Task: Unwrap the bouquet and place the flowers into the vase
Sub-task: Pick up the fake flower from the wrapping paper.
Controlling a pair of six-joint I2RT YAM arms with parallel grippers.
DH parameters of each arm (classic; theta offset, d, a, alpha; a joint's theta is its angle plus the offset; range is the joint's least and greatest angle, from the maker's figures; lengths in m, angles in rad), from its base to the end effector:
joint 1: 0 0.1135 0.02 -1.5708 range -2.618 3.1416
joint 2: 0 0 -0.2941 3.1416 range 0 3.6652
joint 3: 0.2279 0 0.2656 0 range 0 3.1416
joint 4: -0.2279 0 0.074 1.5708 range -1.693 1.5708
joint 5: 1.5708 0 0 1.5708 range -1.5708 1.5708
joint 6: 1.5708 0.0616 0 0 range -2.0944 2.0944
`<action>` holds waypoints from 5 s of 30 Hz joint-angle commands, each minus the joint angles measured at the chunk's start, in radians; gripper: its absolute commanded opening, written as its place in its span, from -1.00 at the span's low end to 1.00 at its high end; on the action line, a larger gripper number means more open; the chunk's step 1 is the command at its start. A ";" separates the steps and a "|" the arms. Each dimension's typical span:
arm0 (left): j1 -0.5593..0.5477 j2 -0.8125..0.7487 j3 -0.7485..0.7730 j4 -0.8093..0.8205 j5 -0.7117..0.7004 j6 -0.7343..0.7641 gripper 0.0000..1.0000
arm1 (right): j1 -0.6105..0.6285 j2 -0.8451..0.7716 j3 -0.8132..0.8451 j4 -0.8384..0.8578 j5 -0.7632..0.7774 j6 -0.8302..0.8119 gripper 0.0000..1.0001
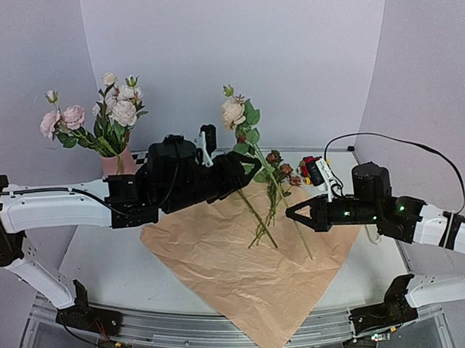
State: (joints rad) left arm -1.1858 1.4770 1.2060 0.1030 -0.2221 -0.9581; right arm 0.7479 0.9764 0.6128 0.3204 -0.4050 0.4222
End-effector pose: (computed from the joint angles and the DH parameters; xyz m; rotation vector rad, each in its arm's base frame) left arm 0.1590 -0.3564 0.3724 0.0388 1.9459 -1.3339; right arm 0.1660 0.1871 0.3156 -0.6135 1.6448 1.2058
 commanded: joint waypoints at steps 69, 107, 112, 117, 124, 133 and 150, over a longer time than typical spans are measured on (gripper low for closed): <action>0.096 0.125 0.065 -0.216 -0.172 -0.358 0.09 | 0.395 0.208 0.186 -0.190 0.813 -0.308 -1.00; 0.141 -0.099 -0.119 -0.250 -0.065 0.028 -1.00 | 0.396 0.075 0.055 -0.162 0.806 -0.234 0.32; 0.142 -0.291 -0.168 -0.326 -0.084 0.199 -1.00 | 0.397 0.049 0.032 -0.163 0.838 -0.182 0.32; 0.142 -0.435 -0.020 -0.521 -0.280 0.398 -1.00 | 0.397 0.047 0.035 -0.157 0.837 -0.161 0.31; 0.142 -0.485 0.245 -0.567 -0.616 0.742 -1.00 | 0.396 0.044 0.054 -0.153 0.825 -0.157 0.31; 0.141 -0.448 0.447 -0.421 -0.846 1.121 -1.00 | 0.396 0.007 0.035 -0.153 0.822 -0.151 0.30; 0.141 -0.511 0.263 0.059 -0.852 1.405 -1.00 | 0.395 0.016 0.053 -0.153 0.819 -0.149 0.30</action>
State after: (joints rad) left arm -1.0462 0.9561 1.4733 0.0455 -1.0771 0.3899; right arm 1.1404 0.9947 0.6510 0.1505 0.4019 0.2630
